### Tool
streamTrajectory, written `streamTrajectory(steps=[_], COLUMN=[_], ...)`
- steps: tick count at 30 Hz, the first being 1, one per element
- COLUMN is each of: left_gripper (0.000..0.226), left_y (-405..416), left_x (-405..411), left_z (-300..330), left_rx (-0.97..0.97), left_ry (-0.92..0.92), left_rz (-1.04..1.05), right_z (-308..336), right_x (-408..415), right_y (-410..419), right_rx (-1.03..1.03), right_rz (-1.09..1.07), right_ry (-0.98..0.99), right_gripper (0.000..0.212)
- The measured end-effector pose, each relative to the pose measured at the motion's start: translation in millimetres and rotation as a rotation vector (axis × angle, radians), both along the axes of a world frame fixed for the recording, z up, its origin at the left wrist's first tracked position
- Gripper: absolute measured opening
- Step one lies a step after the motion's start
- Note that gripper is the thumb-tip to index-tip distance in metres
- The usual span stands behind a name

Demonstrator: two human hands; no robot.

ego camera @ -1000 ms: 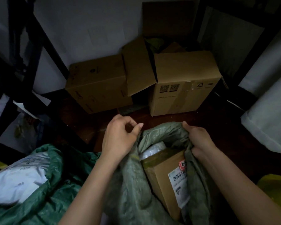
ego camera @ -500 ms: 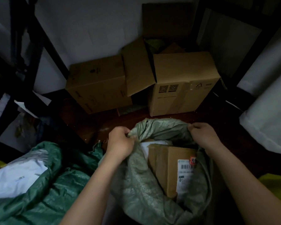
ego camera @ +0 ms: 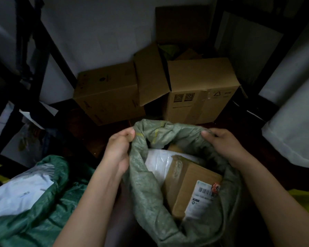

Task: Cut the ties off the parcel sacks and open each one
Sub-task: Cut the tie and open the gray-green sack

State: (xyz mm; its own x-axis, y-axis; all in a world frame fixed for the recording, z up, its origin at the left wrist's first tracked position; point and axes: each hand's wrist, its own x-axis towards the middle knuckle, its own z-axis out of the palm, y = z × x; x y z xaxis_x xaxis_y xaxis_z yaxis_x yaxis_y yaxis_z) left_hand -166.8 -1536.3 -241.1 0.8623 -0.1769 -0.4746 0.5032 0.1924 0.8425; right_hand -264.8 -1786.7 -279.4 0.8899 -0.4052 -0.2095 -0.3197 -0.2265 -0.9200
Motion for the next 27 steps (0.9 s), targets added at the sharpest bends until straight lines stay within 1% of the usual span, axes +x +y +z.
streamTrajectory(steps=[1,2,3,5,7,9,10,11,12,14,16,18,19,20,22,23,24,25,26,27], left_gripper=[0.023,0.023,0.024,0.027,0.025,0.012,0.011,0.022,0.032,0.042,0.041,0.035,0.033,0.031,0.029,0.028,0.029,0.030,0.030,0.031], left_y=[1,0,-3,-9,-14,-15,-15,-15,-15,-16,-16,-14,-12,-10,-5,-4,-4,-4,-5,-6], left_x=[2,3,2,-1,-2,-3,-5,-6,-8,-12,-14,-13,-11,-10,-8,-8,-8,-8,-9,-10], left_z=[2,3,3,3,4,8,8,7,6,6,4,0,-2,-4,-7,-8,-9,-10,-10,-9], left_rx=[-0.007,0.020,0.064,0.122,0.108,0.057,0.070,0.122,0.184,0.269,0.299,0.392,0.479,0.564,0.644,0.636,0.618,0.598,0.595,0.628], left_ry=[-0.004,-0.019,-0.037,-0.050,-0.028,-0.042,-0.074,-0.112,-0.149,-0.204,-0.252,-0.345,-0.415,-0.485,-0.552,-0.543,-0.523,-0.509,-0.520,-0.554], left_rz=[0.042,0.072,0.077,0.040,-0.004,-0.079,-0.127,-0.170,-0.195,-0.207,-0.213,-0.218,-0.226,-0.232,-0.237,-0.243,-0.256,-0.270,-0.282,-0.297], right_z=[2,3,4,1,2,2,4,6,7,6,1,-2,-3,-2,-1,1,2,2,0,-3], right_x=[0,0,0,1,2,2,2,1,1,1,2,5,5,6,5,4,3,2,2,3], right_y=[-1,0,1,2,2,0,2,5,8,14,20,22,20,18,12,12,14,18,22,25], right_rx=[0.125,0.172,0.142,-0.001,-0.102,-0.193,-0.216,-0.229,-0.258,-0.341,-0.437,-0.483,-0.496,-0.506,-0.443,-0.370,-0.320,-0.319,-0.380,-0.431], right_rz=[-0.073,-0.106,-0.108,-0.107,-0.084,-0.015,0.035,0.093,0.152,0.251,0.273,0.199,0.147,0.102,0.072,0.099,0.144,0.197,0.243,0.262], right_ry=[0.027,0.062,0.112,0.208,0.226,0.173,0.143,0.093,0.040,-0.052,-0.102,-0.172,-0.210,-0.233,-0.234,-0.221,-0.188,-0.152,-0.115,-0.116], right_gripper=[0.023,0.024,0.026,0.030,0.029,0.017,0.023,0.037,0.046,0.053,0.047,0.028,0.021,0.018,0.014,0.016,0.027,0.041,0.049,0.049])
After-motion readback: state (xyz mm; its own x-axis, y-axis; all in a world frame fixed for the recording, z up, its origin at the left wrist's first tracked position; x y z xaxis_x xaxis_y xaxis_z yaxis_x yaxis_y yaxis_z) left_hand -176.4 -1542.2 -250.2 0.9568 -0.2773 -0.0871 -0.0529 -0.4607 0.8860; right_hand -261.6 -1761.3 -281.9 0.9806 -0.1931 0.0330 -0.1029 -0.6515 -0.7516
